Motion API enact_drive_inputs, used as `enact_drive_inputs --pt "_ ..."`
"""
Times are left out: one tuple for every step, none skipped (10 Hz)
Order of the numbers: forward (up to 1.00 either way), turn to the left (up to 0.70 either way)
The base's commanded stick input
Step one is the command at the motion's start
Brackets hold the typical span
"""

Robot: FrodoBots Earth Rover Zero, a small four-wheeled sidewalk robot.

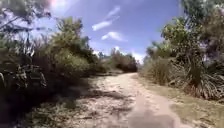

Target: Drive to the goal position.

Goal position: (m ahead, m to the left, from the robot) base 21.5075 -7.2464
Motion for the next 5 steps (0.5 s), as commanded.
enact_drive_inputs --pt "0.70 0.00" --pt "0.70 -0.15" --pt "0.70 -0.27" --pt "0.70 -0.27" --pt "0.70 -0.19"
